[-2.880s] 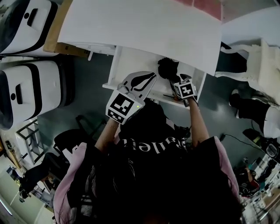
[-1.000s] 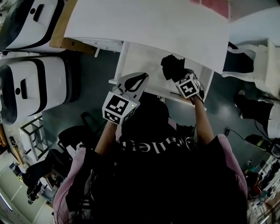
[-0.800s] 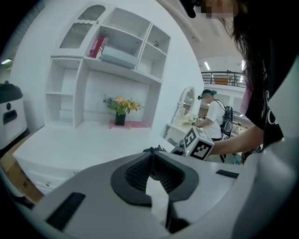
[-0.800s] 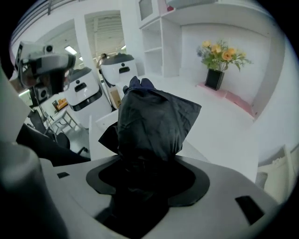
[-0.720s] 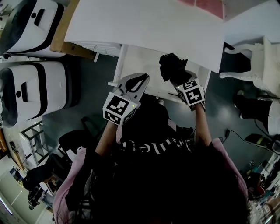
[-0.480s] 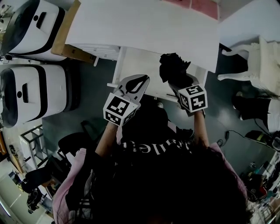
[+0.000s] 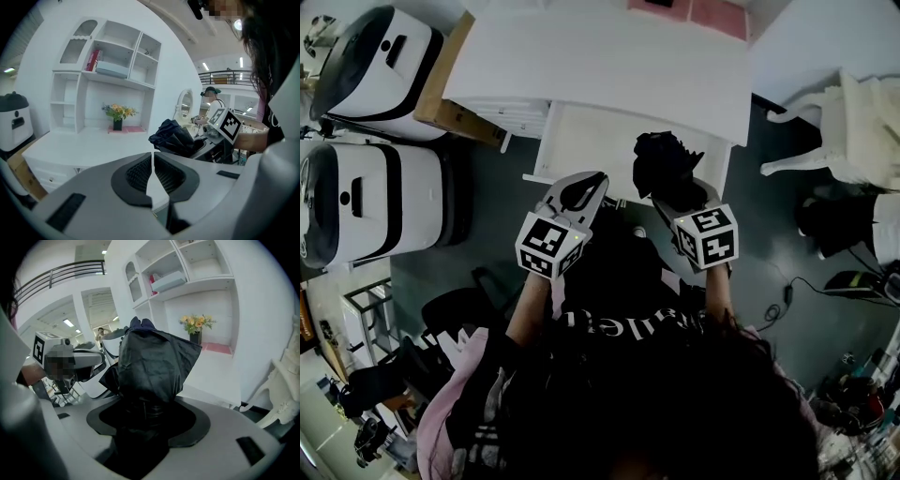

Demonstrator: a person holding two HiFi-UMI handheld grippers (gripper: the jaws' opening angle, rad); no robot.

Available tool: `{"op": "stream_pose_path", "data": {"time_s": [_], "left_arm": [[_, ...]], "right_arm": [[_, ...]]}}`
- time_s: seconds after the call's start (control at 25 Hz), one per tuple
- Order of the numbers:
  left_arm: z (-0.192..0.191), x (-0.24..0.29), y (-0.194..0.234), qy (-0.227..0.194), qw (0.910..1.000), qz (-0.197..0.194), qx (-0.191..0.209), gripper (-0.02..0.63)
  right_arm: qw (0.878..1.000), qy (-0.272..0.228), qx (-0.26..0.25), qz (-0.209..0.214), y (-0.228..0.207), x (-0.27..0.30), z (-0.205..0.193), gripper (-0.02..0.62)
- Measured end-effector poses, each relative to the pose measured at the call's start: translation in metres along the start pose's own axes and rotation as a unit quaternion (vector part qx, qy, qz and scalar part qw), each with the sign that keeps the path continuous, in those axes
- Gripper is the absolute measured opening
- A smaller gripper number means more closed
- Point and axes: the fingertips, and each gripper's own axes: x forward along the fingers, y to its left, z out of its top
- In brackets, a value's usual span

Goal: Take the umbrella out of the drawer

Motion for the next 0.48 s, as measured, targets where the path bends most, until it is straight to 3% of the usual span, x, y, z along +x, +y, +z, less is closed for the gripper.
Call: {"op": "stream_pose_path", "data": {"time_s": [0.48], "left_arm": [[-0.017, -0.037, -0.053, 0.004, 0.9997, 0.022, -0.010, 0.025]], "right_arm": [[1.000, -0.005, 0.027, 0.003, 0.028, -0.037, -0.047, 0.278]]}}
